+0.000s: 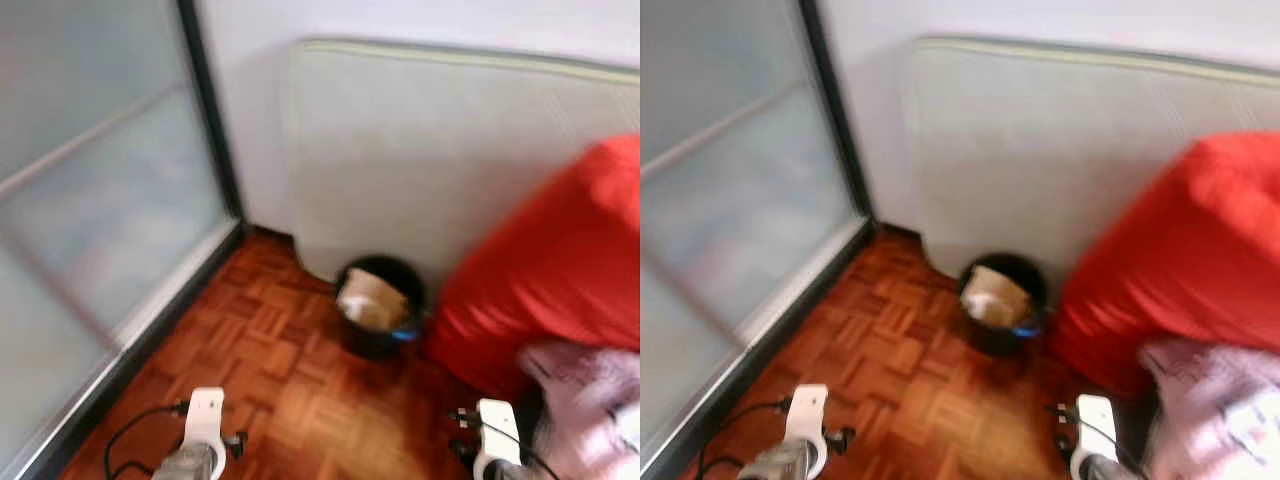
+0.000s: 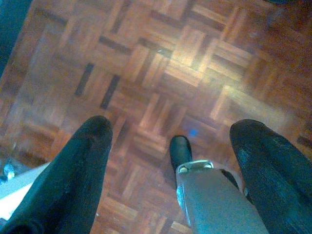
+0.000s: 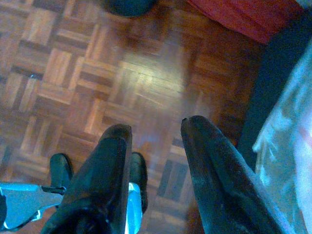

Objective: Clean up the room

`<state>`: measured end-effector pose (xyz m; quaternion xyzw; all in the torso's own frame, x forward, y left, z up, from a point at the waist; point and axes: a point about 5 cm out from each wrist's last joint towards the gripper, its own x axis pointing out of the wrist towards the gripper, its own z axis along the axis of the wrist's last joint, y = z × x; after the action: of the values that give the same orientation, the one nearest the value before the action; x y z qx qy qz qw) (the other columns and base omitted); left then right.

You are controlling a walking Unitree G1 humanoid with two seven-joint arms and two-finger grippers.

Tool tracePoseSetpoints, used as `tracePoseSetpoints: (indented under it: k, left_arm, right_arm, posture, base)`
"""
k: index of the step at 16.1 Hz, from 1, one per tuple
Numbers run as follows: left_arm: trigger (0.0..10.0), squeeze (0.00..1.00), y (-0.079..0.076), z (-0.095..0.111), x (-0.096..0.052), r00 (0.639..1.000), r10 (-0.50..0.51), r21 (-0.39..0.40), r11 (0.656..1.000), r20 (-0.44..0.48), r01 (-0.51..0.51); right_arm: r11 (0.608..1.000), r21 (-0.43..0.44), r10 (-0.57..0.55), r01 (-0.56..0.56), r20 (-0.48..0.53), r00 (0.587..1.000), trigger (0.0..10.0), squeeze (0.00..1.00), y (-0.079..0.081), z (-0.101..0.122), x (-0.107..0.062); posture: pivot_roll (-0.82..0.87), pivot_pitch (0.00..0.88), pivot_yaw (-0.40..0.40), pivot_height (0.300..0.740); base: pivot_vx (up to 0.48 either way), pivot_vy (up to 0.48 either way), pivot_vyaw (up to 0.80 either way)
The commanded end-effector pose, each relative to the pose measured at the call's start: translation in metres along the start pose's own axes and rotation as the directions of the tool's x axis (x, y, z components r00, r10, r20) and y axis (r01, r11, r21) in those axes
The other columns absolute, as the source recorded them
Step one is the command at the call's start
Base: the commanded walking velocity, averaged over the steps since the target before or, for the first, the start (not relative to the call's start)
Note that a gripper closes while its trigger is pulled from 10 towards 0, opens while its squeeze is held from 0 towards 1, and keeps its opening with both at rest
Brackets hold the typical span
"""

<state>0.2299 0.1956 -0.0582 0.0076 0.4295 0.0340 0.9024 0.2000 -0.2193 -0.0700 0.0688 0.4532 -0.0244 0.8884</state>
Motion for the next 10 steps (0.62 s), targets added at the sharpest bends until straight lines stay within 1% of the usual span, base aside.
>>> tracePoseSetpoints:
  k: [1,6,10]
  left_arm:
    - [10.0,0.0,0.0021,-0.0048,-0.0006,1.0,0.005,0.005,1.0,-0.016,-0.005]
    - [10.0,0.0,0.0024,-0.0052,-0.0007,1.0,0.002,0.013,1.0,-0.018,-0.002]
    - [10.0,0.0,0.0022,-0.0048,-0.0006,1.0,0.007,-0.011,1.0,-0.019,-0.007]
  right_arm:
    - [1.0,0.0,0.004,-0.004,-0.012,1.0,10.0,0.0,0.0019,-0.0022,0.0003]
    - [1.0,0.0,0.005,-0.005,-0.015,1.0,10.0,0.0,0.0022,-0.0029,0.0003]
    - [1.0,0.003,0.004,-0.004,-0.014,1.0,10.0,0.0,0.0022,-0.0018,0.0005]
  posture:
    - [-0.02,0.039,0.021,0.74]
    - [-0.02,0.034,0.024,0.74]
    - [-0.02,0.044,0.022,0.74]
  base:
    - [0.0,0.0,-0.78]
    - [0.0,0.0,-0.78]
    - [0.0,0.0,-0.78]
